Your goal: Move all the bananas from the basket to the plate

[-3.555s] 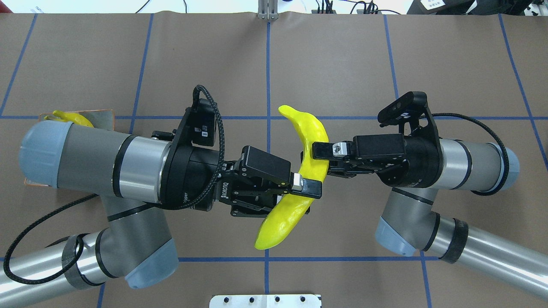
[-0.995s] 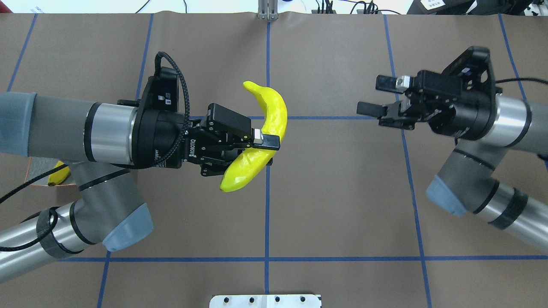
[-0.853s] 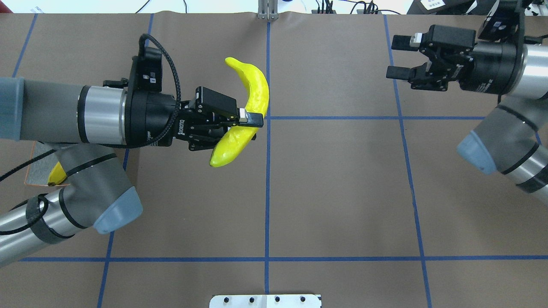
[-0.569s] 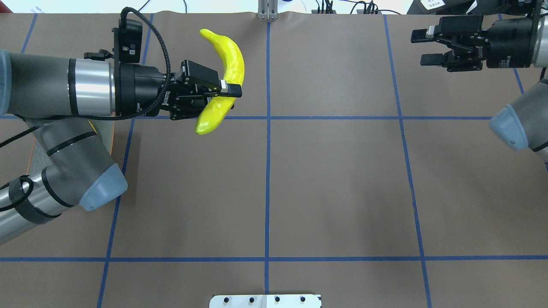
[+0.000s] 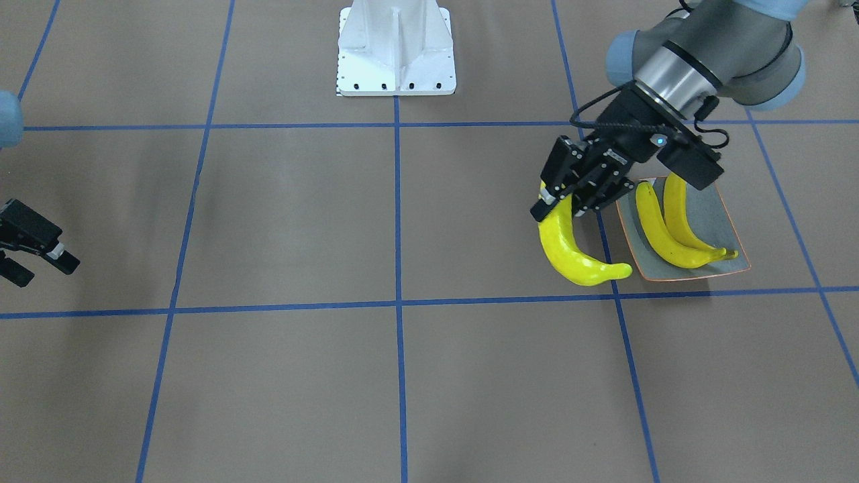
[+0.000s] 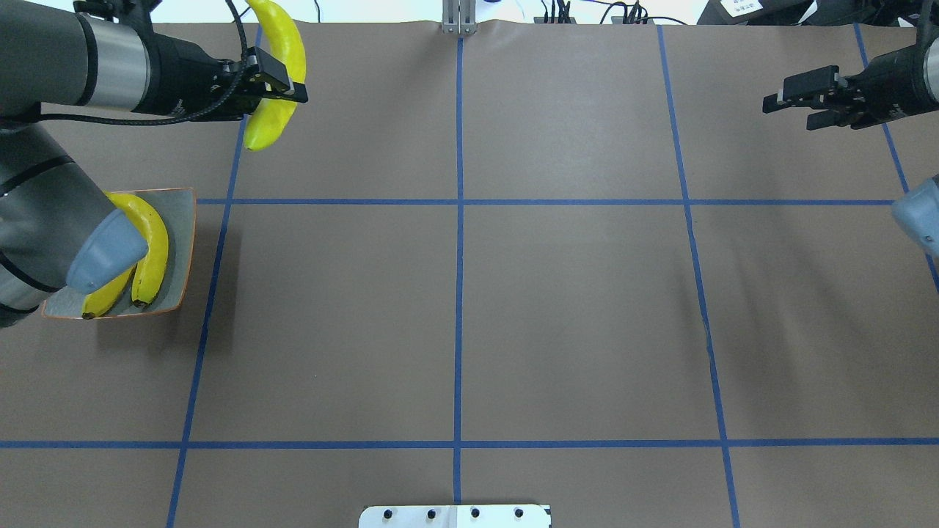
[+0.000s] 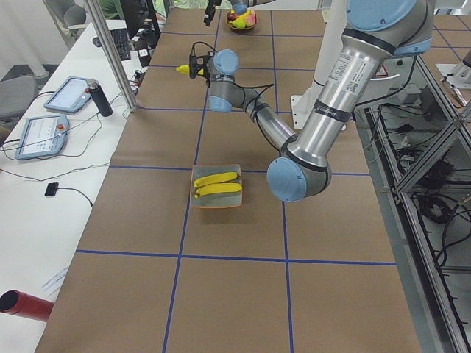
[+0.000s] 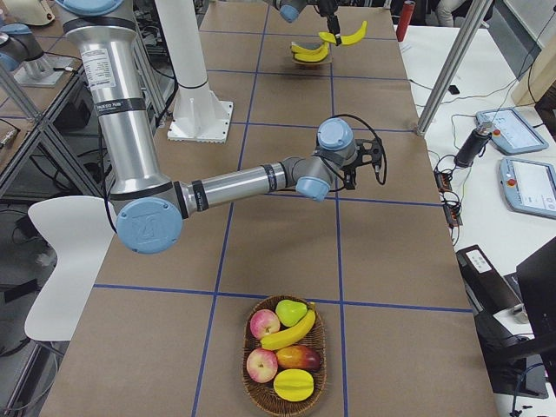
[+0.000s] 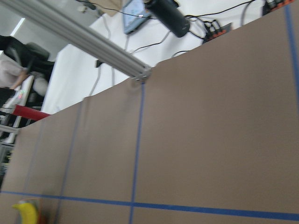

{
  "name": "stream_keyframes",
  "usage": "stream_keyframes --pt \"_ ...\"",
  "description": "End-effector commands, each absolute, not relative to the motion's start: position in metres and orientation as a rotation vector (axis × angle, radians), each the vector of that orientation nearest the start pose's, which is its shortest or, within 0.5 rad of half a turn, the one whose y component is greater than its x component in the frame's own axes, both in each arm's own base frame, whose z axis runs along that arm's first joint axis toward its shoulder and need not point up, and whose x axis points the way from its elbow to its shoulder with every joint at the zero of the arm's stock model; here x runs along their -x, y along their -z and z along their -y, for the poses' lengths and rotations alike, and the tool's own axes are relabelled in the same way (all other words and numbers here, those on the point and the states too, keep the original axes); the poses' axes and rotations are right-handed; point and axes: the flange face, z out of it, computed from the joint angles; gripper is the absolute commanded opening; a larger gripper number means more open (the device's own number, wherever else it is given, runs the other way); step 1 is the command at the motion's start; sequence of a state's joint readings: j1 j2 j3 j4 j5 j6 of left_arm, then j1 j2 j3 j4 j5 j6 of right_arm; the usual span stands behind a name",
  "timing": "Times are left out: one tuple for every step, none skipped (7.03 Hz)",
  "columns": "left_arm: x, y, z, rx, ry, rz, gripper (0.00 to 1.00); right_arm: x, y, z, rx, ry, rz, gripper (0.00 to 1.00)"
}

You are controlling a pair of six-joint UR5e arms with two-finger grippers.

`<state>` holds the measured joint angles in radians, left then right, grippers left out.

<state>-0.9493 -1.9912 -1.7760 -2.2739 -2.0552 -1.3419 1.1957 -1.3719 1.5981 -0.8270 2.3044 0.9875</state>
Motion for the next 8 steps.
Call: stream_keyframes --pt "-0.247 -0.311 0.56 -0.347 0.205 -1.006 0.0 0.149 -0.502 0.577 -0.203 -0.042 0.858 1.0" --pt "-0.243 -0.348 0.558 -0.273 0.197 -0.908 0.0 0.143 -0.513 0.578 -0.166 0.018 0.811 1.0" --pt "-0.236 -0.387 0.548 -0.203 0.222 -0.853 0.0 0.14 -0.528 0.577 -0.127 0.065 0.775 1.0" --pt "-0.233 -0.418 0.535 -0.139 0.223 -0.837 0.0 0.134 -0.535 0.578 -0.091 0.085 0.755 1.0" --pt "-0.237 -0.423 0.533 -0.096 0.221 -0.846 0.0 0.131 -0.538 0.577 -0.066 0.077 0.756 1.0" --pt "-0.242 -0.423 0.531 -0.059 0.232 -0.86 0.0 0.129 -0.539 0.575 -0.065 0.074 0.758 1.0" --pt "-0.247 -0.423 0.531 -0.029 0.269 -0.866 0.0 0.127 -0.541 0.575 -0.055 0.069 0.767 1.0" --pt "-0.255 -0.427 0.532 -0.011 0.271 -0.861 0.0 0.127 -0.541 0.575 -0.056 0.069 0.768 1.0"
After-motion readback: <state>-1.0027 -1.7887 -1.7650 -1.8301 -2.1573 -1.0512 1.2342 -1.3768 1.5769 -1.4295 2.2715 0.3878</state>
